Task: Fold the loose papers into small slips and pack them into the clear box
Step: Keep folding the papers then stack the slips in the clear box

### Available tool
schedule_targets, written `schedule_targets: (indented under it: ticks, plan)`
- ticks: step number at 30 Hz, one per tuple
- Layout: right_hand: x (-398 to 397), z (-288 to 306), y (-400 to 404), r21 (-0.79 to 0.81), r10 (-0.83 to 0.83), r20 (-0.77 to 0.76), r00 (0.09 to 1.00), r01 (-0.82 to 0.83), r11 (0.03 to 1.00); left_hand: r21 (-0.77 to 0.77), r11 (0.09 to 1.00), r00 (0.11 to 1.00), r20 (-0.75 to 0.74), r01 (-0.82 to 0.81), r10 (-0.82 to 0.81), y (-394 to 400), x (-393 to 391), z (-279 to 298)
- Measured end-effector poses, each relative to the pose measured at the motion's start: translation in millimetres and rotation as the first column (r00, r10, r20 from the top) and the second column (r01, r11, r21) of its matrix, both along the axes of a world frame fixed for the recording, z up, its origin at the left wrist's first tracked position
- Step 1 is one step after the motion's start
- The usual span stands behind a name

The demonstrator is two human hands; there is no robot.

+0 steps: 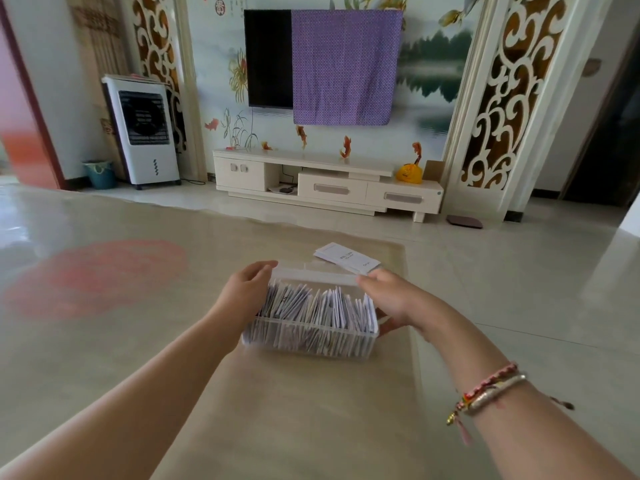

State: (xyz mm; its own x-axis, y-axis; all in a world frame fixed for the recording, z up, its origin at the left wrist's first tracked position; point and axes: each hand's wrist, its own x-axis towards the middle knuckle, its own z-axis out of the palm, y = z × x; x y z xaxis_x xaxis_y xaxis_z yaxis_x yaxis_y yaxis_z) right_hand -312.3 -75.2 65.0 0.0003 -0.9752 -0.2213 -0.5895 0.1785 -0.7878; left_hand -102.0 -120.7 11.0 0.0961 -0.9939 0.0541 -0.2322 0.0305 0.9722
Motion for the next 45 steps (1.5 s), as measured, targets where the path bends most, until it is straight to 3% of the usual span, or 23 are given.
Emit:
schedule_targets:
  ticks: [3, 6, 9, 12, 17, 22, 25, 29, 36, 40, 45]
  plan:
    - [16.4, -0.3, -20.6, -0.031, 0.026, -0.116, 0.993, -0.030, 0.999, -0.041, 0.999, 0.998, 0.055, -0.022, 0.025, 0.8, 18.8, 0.9]
    - [16.3, -3.5, -58.5, -0.203, -0.082, -0.338, 0.938, 0.012, 0.979, -0.049, 0.998, 0.994, 0.096, -0.046, 0.051, 5.6, 30.7, 4.2]
    - [7.9, -15.4, -107.2, -0.348, -0.183, -0.400, 0.898, 0.035, 0.937, -0.050, 0.997, 0.944, 0.322, -0.061, 0.074, -1.0, 37.5, 12.1]
    - [3.0, -36.4, -144.8, -0.302, -0.148, -0.484, 0.863, -0.006, 0.953, -0.018, 0.999, 0.865, 0.501, -0.037, 0.041, -11.3, 40.0, 17.9]
    - [-4.3, -60.2, -183.2, -0.215, -0.123, -0.579, 0.806, -0.006, 0.976, 0.000, 1.000, 0.784, 0.621, -0.006, 0.005, -20.8, 38.4, 16.0]
    - [-6.6, -53.1, -194.5, -0.178, -0.057, -0.702, 0.709, -0.097, 0.979, -0.003, 1.000, 0.777, 0.629, -0.023, 0.020, -15.4, 41.2, 17.1]
    - [-4.2, -43.5, -192.3, -0.151, 0.005, -0.795, 0.607, -0.206, 0.967, -0.025, 0.998, 0.803, 0.594, -0.049, 0.054, -12.6, 43.0, 19.7]
    - [-0.1, -39.0, -190.7, -0.131, 0.029, -0.857, 0.514, -0.271, 0.954, 0.011, 1.000, 0.798, 0.602, -0.004, -0.004, -12.2, 41.1, 26.1]
    - [0.4, -34.9, -189.0, -0.095, 0.066, -0.871, 0.486, -0.298, 0.950, 0.078, 0.997, 0.760, 0.647, 0.010, -0.058, -15.2, 36.9, 27.9]
    - [0.4, -36.4, -186.6, -0.173, 0.008, -0.874, 0.486, -0.327, 0.929, 0.195, 0.979, 0.741, 0.648, 0.064, -0.178, -14.6, 33.0, 26.2]
    - [-4.7, -44.5, -184.5, -0.253, -0.065, -0.853, 0.518, -0.300, 0.920, 0.200, 0.980, 0.761, 0.633, 0.017, -0.143, -14.0, 29.4, 27.7]
